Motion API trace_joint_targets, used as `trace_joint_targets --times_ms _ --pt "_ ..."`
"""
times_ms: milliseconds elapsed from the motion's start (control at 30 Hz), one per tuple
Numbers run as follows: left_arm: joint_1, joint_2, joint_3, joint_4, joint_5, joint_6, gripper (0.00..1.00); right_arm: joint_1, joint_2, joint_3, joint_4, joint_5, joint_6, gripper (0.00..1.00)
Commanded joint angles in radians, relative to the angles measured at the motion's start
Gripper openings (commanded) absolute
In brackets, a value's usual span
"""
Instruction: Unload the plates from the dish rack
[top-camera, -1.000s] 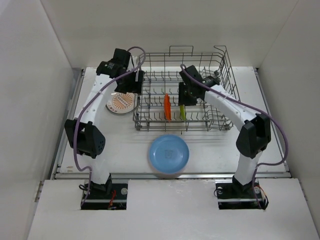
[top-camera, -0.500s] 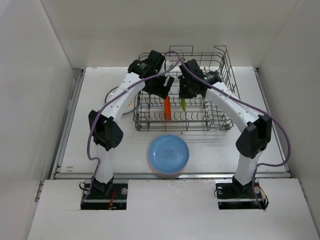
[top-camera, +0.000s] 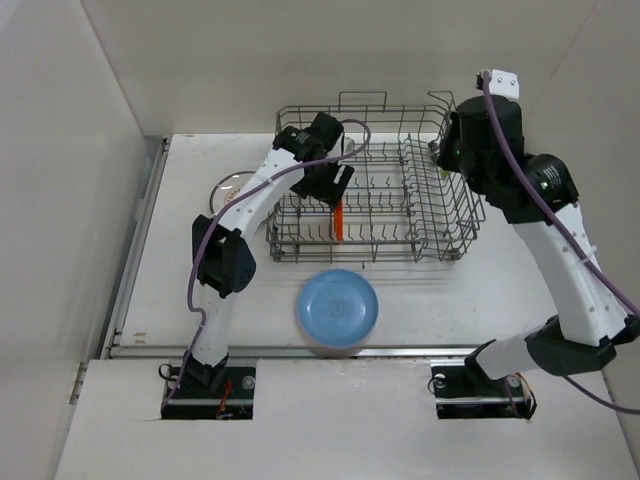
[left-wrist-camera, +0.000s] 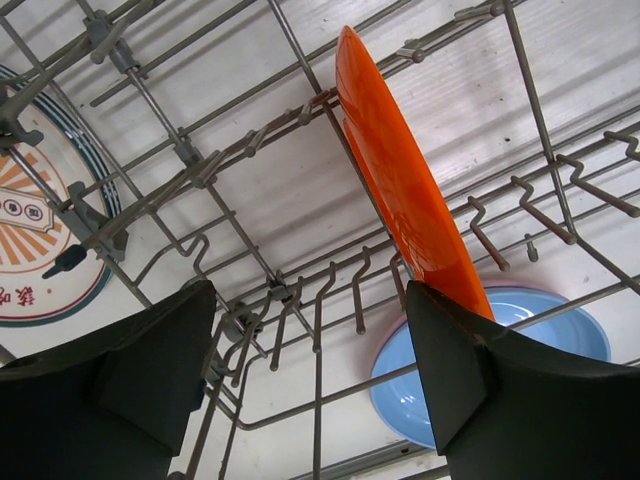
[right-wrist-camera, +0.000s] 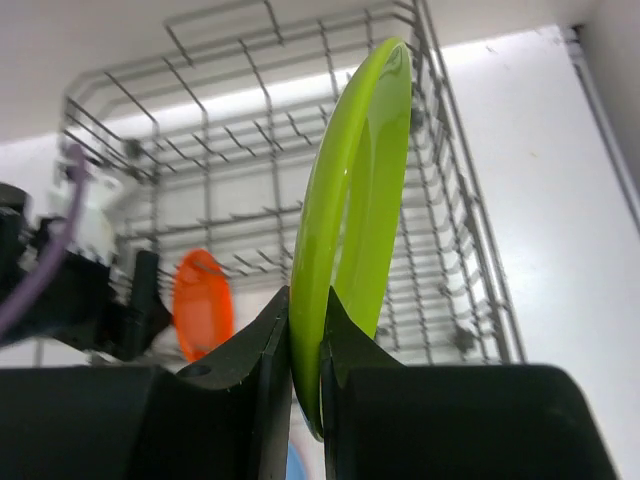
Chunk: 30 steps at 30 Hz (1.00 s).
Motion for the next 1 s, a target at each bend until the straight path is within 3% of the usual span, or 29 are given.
trace_joint_targets --times_ms 0,100,267,467,767,900,967 --pt "-0.002 -0.059 0.053 -0.02 -0.029 -0.016 0.74 0.025 0.01 -0.042 -0.167 0.059 -0.001 0.0" --pt "-0.002 -0.116 0.053 -0.02 -0.058 -0.016 0.74 0.06 0.033 -0.03 -0.36 0.085 0.143 0.0" --pt "-0.002 -0.179 0.053 -0.009 -0.057 -0.005 0.78 0.128 -0.079 -0.157 -0.361 -0.125 0.243 0.0" --pt "-0.011 -0.17 0.044 0.009 0.105 -0.014 0.87 0.285 -0.102 -0.195 -0.361 -0.244 0.257 0.0" --pt "-0.04 -0.01 0.064 -0.031 -0.016 -0.005 0.87 0.364 -0.093 -0.433 -0.361 -0.251 0.413 0.0" --pt "-0.04 0.013 0.064 -0.04 -0.063 0.004 0.82 0.364 -0.111 -0.579 -0.361 -0.251 0.467 0.0" --pt "-0.04 0.024 0.053 -0.04 -0.063 0.004 0.75 0.364 -0.078 -0.651 -0.361 -0.241 0.479 0.0"
